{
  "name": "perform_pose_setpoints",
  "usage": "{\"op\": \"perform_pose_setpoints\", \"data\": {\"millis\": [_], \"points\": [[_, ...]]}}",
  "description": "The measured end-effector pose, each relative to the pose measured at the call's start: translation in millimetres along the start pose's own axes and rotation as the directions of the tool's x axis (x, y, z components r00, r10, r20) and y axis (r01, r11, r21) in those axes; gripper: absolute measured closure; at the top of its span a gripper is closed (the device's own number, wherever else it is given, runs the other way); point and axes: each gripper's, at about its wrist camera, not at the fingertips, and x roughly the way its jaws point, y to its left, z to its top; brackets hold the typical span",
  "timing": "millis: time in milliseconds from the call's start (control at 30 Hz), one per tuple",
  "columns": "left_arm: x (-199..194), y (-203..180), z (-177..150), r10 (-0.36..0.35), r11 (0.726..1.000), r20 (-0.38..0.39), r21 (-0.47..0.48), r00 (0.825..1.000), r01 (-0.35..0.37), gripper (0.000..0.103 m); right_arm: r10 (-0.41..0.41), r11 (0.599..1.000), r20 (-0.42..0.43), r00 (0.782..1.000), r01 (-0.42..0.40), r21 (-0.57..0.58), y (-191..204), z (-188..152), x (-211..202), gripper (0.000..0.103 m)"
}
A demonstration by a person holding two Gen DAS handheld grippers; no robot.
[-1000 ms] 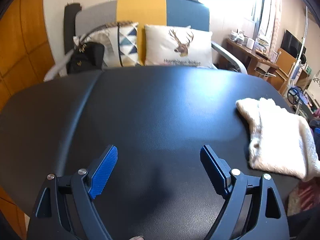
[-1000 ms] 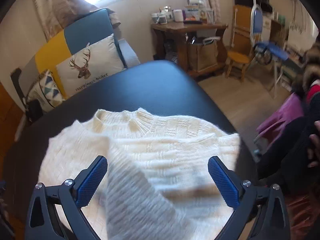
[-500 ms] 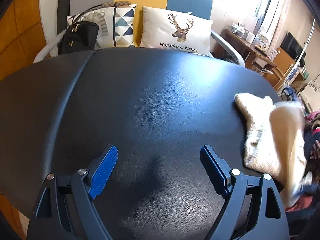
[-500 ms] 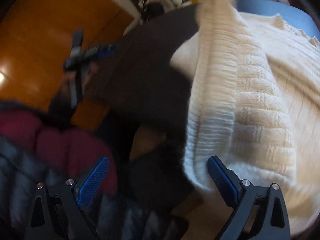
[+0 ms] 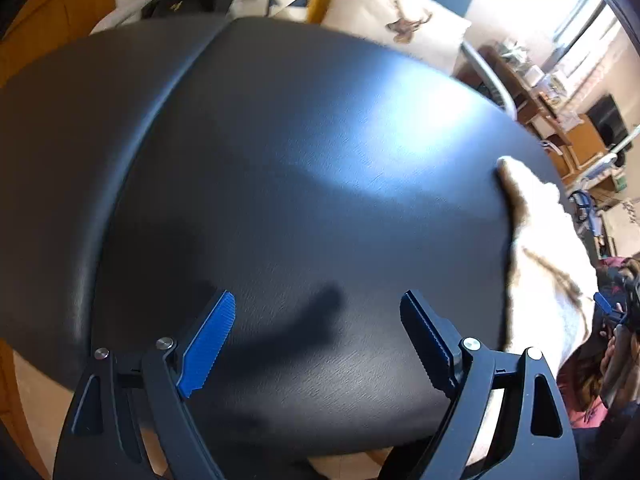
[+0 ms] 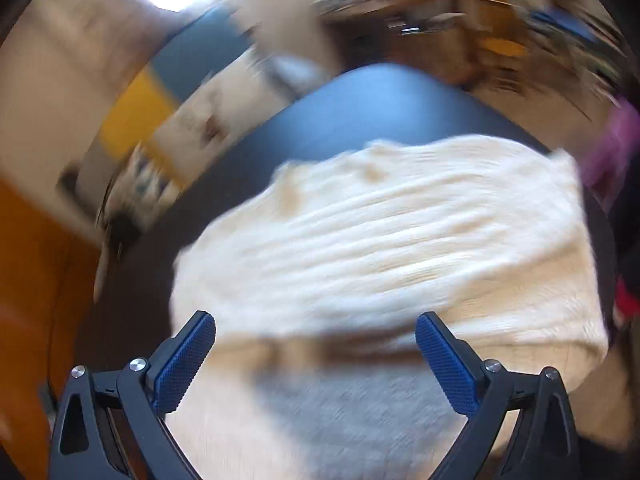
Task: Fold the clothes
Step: 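Move the right gripper over the crumpled cream sweater toward its sleeve, then grasp the cream sweater sleeve with the right gripper and lift it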
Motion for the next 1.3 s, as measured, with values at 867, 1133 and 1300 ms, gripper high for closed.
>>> {"op": "perform_pose_setpoints", "data": {"millis": [867,1133,1300], "points": [[-54,-82,37,-0.159,0.98,0.233,0.155,0.959,0.125,0.015,0.199,0.92,0.313,0.928,-0.287,0.266,-61,-16,7,0.003],[-61,-67,35,-0.081,0.988,0.278,0.152,0.957,0.039,0.015,0.24,0.891,0.347,0.907,-0.347,0.293,-72,-21,6,0.0],[-75,-49,31,0.002,0.989,0.353,0.14,0.936,-0.055,0.015,0.153,0.956,0.266,0.952,-0.211,0.206,-56,-15,6,0.0]]}}
